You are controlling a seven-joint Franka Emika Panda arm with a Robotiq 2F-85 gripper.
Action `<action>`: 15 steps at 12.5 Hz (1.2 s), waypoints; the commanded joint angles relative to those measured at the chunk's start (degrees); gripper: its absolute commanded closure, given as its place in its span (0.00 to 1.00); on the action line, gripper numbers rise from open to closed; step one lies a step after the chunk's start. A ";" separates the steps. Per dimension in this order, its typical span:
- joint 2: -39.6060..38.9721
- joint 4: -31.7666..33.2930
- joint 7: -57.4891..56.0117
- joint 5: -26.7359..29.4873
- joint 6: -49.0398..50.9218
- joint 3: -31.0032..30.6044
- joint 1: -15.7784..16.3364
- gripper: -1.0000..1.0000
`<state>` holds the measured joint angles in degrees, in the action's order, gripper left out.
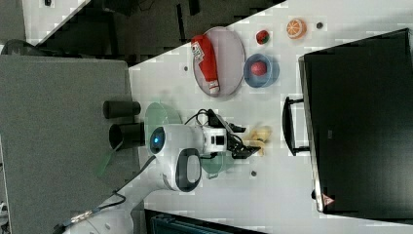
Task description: Pick banana from table and place on oven.
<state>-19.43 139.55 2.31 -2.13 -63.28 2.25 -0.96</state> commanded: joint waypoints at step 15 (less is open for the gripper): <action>23.10 -7.47 1.71 0.55 21.99 -1.38 0.14 0.75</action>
<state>1.63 134.06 2.33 -0.63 -43.76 0.42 -0.58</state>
